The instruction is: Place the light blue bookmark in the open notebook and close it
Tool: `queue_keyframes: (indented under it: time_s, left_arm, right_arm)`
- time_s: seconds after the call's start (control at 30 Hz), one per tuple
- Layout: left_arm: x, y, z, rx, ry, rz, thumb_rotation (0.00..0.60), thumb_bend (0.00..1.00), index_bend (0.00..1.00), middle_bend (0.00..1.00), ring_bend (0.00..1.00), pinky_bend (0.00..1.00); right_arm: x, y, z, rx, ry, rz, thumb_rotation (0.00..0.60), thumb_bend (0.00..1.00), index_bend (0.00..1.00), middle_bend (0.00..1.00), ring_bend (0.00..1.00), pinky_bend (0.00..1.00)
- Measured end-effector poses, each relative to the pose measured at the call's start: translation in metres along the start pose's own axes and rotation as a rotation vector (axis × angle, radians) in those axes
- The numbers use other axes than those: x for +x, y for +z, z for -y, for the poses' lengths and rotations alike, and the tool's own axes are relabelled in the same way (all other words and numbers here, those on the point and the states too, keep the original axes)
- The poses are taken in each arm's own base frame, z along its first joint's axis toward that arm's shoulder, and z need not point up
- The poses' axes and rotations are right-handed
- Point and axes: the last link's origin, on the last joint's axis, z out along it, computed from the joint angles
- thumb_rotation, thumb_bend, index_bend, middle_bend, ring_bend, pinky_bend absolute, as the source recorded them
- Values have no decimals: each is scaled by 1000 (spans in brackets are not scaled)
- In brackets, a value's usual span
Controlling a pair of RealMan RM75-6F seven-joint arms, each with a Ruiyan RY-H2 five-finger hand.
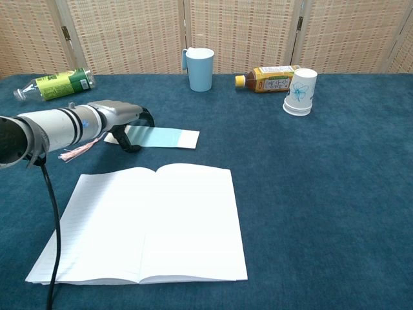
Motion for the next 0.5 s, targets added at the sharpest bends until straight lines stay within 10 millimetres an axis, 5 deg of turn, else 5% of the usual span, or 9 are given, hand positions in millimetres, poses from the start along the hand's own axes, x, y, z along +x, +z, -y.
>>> queue_keyframes:
  time_s: [0.5]
  left_arm:
    - [25, -11, 3, -69, -34, -75, 596, 340, 363, 73, 47, 113]
  right_arm:
    - [1, 1, 1, 6, 1, -3, 600, 293, 78, 157, 62, 100]
